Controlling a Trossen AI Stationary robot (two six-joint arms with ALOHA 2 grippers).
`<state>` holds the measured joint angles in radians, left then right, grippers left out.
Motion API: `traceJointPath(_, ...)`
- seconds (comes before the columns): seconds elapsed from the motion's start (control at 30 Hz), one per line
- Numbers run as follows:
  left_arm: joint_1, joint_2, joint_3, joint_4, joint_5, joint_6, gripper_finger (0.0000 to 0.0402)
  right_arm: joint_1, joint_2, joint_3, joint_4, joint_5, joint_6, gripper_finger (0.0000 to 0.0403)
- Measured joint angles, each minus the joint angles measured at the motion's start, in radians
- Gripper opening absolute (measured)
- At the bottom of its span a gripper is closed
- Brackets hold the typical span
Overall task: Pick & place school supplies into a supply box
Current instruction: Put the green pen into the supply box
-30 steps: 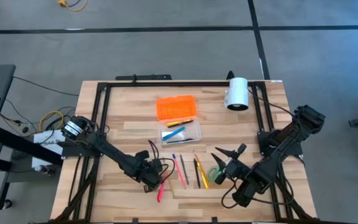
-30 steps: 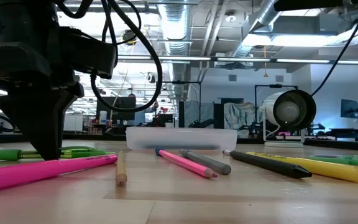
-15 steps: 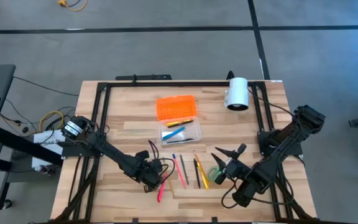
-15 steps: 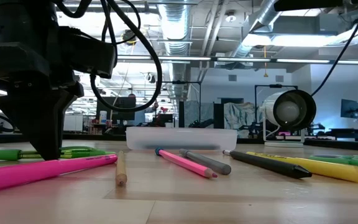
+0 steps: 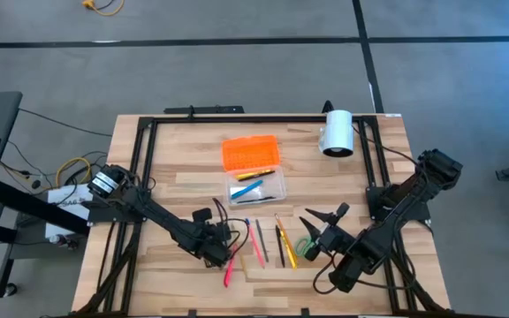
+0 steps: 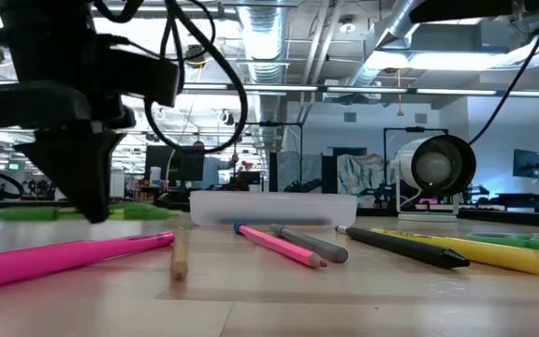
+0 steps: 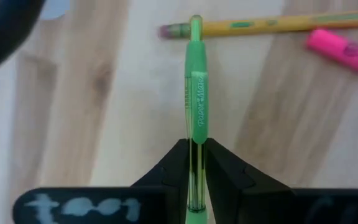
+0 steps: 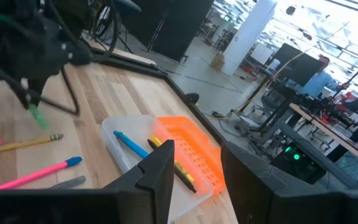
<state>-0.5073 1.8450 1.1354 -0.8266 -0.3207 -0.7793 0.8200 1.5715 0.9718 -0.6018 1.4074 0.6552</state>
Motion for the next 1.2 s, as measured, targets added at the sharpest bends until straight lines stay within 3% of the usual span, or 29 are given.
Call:
traceJointPath(0.43,-0.003,-0.003,0.059,-0.123,-0.074,-0.042,0.0032,-0.024,0.000,0.000,0.003,-0.003,0.000,0.0127)
traceJointPath(0.73,0.019,-0.006,0.215,-0.294,-0.253,0.009,0.0032,-0.024,0.000,0.000,0.003,-0.002,0.000,0.0127)
traceJointPath(0.97,0.101,-0.006,0.278,-0.202,-0.375,0.162,0.0032,-0.024,0.000,0.000,0.003,-0.002,0.000,0.0127)
traceJointPath(1.2,0.235,0.003,0.279,-0.018,-0.322,0.351,0.0032,-0.024,0.000,0.000,0.003,-0.002,0.000,0.0127)
